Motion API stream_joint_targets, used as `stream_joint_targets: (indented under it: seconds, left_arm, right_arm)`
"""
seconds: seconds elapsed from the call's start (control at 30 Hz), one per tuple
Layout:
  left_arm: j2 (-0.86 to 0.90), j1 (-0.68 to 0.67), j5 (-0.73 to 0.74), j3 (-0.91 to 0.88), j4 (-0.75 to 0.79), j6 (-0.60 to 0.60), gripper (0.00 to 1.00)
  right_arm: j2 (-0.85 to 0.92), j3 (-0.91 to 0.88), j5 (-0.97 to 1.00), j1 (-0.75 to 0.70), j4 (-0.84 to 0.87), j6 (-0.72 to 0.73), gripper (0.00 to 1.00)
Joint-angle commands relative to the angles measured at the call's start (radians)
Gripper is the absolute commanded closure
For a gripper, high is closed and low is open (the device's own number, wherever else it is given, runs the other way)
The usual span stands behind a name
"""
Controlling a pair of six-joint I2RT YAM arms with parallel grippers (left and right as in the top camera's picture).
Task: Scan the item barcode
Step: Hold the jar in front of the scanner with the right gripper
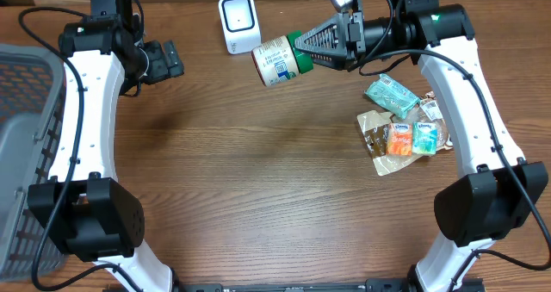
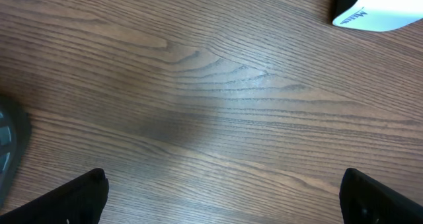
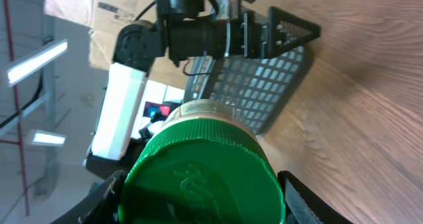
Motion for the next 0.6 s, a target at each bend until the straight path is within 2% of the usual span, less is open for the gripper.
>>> stream_joint_targets:
  seconds: [0.0,0.17,0.33,0.43,0.57]
  left_arm:
    - [-0.003,-0.005,-0.011,0.021,0.002,0.019,0.01]
    - [-0.003,-0.005,-0.011,0.021,0.001,0.019,0.0]
    - [-0.003,-0.005,-0.011,0.021,0.001,0.019,0.0]
    - [-0.003,-0.005,-0.01,0.021,0.002,0.019,0.0]
    - [-0.003,-0.005,-0.011,0.021,0.001,0.019,0.0]
  right_arm:
    - [-0.035,0.033,0.067,0.02,-0.002,0.0,0.63]
    - [-0.035,0.032,0.406,0.09,-0.013,0.0,0.63]
    - [-0.033,0.029,0.95,0.187,0.008,-0.007,0.67]
    - [-0.018,0.012,1.259,0.246,0.074,-0.045,0.67]
    - [0.03,0.002,1.468,0.297,0.214,-0.107,0.66]
